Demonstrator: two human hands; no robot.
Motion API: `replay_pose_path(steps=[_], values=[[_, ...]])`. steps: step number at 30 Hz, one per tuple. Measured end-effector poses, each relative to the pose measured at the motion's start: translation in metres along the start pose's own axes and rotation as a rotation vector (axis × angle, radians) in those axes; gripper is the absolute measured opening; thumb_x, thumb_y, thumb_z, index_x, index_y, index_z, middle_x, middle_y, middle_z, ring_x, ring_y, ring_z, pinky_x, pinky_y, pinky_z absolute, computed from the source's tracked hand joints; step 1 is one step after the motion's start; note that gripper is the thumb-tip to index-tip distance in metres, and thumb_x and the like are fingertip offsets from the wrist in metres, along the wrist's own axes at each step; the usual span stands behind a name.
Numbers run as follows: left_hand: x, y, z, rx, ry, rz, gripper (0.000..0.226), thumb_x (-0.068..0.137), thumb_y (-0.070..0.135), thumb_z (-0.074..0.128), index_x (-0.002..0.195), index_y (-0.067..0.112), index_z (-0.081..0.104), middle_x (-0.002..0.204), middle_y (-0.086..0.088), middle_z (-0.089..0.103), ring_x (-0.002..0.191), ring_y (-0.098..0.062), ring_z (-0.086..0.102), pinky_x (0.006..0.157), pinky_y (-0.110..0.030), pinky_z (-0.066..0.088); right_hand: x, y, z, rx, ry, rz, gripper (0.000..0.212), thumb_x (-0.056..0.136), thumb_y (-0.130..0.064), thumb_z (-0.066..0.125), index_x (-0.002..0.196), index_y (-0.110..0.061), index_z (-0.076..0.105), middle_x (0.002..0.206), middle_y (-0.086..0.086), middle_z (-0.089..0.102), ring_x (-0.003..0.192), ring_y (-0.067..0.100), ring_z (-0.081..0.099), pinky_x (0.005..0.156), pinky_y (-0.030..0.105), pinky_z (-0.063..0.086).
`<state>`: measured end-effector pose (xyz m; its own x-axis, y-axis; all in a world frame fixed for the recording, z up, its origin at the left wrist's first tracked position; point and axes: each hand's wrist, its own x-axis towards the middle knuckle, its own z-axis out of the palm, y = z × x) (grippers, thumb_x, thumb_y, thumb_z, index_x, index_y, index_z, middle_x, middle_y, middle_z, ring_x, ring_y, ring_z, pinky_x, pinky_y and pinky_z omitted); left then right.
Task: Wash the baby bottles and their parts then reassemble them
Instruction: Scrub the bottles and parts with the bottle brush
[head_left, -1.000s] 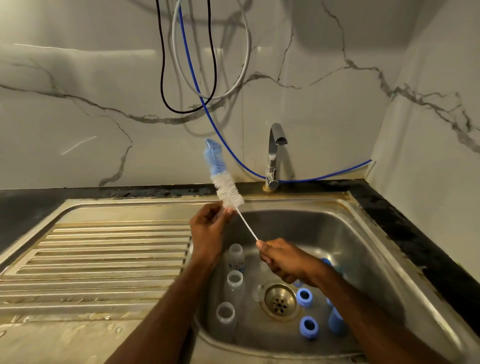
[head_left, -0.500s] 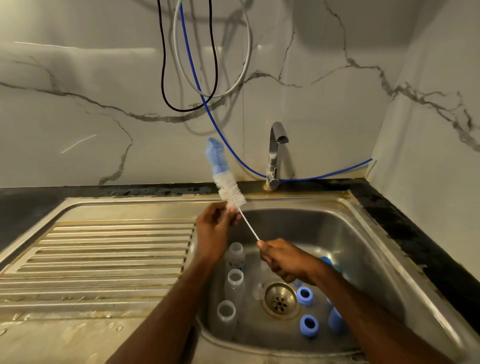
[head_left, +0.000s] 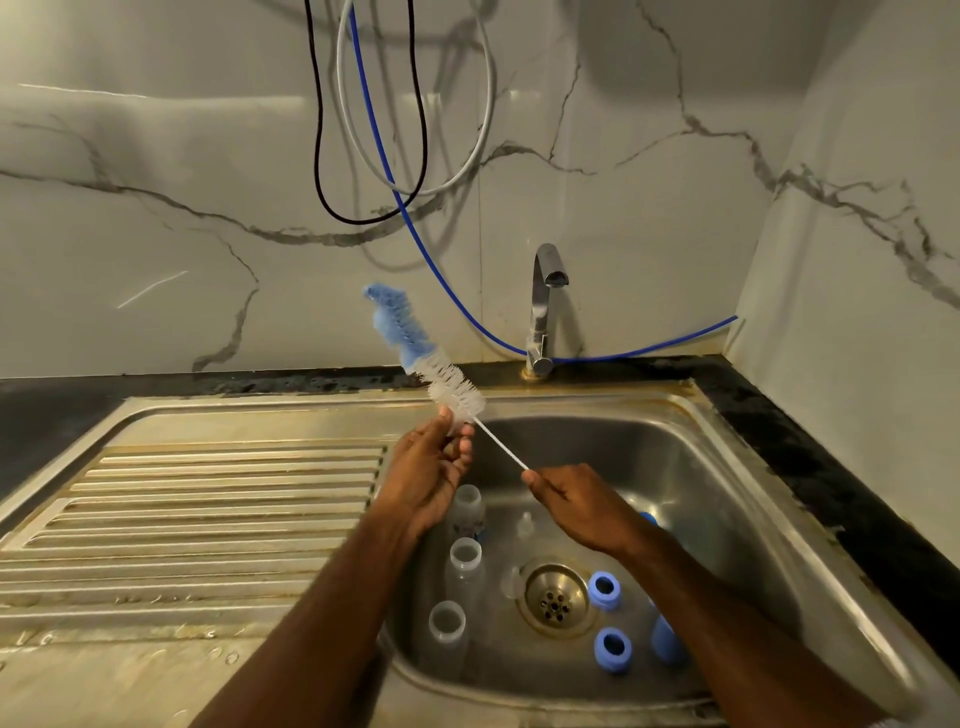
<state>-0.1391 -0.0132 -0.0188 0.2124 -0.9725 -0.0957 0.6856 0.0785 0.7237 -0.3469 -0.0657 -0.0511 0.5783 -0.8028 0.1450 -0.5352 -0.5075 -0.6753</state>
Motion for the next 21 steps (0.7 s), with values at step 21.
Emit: replay_pose_path(steps=[21], values=[[0.000, 0.004, 0.000, 0.093, 0.022, 0.044, 0.021, 0.098, 0.024, 0.060, 0.103, 0.005, 0.067, 0.080, -0.008, 0.068, 0.064, -0.012, 0.063, 0.060, -0.021, 0.056, 0.000, 0.001, 0.002, -0.057, 0.021, -0.006, 0.048, 0.104, -0.053, 0.038, 0.064, -0.028, 0.048, 0.057, -0.008, 0.049, 0.054, 0.006, 0.048, 0.060, 0.036, 0.045]])
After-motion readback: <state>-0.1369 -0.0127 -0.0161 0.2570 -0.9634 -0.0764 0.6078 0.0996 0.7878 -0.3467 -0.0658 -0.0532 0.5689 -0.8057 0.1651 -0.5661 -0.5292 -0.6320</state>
